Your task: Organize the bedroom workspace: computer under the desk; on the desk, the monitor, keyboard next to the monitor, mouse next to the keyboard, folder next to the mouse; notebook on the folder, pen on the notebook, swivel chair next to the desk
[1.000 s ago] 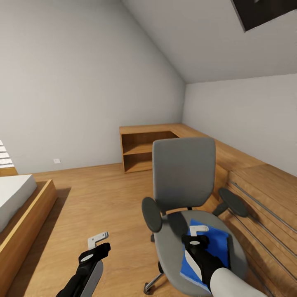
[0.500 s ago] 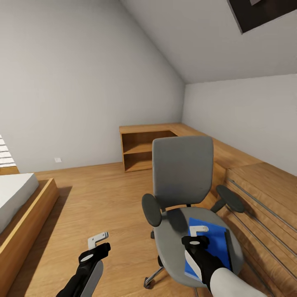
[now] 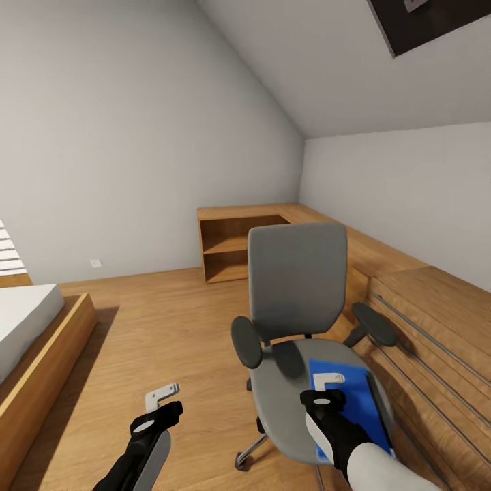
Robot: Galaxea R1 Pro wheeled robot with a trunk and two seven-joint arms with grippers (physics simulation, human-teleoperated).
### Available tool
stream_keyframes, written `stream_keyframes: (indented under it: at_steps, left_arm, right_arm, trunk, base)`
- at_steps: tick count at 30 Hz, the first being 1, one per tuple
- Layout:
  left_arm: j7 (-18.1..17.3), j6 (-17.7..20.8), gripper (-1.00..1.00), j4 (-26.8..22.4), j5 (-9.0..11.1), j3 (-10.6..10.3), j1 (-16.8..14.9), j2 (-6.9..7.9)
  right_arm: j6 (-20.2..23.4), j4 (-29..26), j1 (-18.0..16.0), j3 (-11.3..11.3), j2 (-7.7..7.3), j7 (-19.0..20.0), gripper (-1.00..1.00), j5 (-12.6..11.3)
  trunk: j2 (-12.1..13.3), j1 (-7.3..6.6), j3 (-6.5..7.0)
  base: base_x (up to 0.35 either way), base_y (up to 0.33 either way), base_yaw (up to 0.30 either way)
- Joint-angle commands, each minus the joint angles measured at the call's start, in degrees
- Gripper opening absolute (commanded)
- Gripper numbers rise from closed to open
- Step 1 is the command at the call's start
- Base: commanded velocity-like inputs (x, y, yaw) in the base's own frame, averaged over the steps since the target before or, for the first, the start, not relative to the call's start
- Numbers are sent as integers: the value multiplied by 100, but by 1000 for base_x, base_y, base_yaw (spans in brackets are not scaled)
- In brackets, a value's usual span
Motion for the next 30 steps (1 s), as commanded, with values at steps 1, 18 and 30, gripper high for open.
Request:
stream_keyframes:
  at_steps: [1,18,30]
  left_arm:
    - [45,15,100,-5,45,-13,-3,2]
    - [46,6,100,9,54,-21,-3,-4]
    - [45,6,100,9,54,-21,-3,-5]
  right_arm:
    - [32,-11,-3,49,-4,-42,100,-59]
    - [23,-35,-3,58,-4,-39,100,-56]
    - [5,-48,-3,58,-6,-21,100,-59]
  trunk:
    - [-3,-1,-6]
    - [-3,-1,-6]
    - [37,-23,12]
  base:
    - [-4,-3,0]
    - [-43,-26,0]
    - [-1,-1,0]
